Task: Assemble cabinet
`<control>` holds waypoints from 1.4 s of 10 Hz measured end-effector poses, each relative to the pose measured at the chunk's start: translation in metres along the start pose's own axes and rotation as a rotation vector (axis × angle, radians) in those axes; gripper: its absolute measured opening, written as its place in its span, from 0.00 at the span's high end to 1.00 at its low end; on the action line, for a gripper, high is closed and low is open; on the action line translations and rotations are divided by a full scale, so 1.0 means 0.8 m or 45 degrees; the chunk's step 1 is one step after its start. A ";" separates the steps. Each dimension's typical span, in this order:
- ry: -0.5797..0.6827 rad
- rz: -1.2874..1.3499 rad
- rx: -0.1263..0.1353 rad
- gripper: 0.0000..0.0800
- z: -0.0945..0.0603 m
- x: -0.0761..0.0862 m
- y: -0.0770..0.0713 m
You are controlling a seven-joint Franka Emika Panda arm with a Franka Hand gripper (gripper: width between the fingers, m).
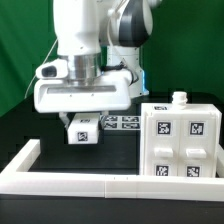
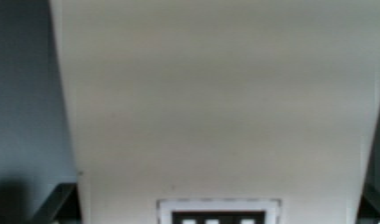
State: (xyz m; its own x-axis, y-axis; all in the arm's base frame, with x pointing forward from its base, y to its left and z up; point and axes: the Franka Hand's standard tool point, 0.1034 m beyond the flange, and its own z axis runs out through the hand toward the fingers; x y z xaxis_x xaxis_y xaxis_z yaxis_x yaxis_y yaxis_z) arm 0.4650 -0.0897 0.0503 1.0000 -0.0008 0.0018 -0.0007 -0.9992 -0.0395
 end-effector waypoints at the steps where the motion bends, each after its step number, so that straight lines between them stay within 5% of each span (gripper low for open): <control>1: 0.008 0.008 0.008 0.32 -0.021 0.008 -0.021; 4: 0.008 0.027 0.030 0.32 -0.076 0.033 -0.072; 9: 0.024 0.108 0.049 0.32 -0.149 0.115 -0.157; 11: 0.033 0.133 0.056 0.32 -0.164 0.140 -0.174; 14: 0.021 0.128 0.053 0.32 -0.156 0.133 -0.170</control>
Offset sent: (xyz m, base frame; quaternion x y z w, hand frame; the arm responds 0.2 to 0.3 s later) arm 0.0259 0.0424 0.0634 -0.0056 -0.0157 0.0254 0.9995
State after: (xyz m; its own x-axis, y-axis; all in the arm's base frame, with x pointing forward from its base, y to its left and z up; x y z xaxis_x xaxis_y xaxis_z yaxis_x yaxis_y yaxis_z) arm 0.5712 0.0411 0.1807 0.9947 -0.1018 0.0120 -0.1005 -0.9916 -0.0814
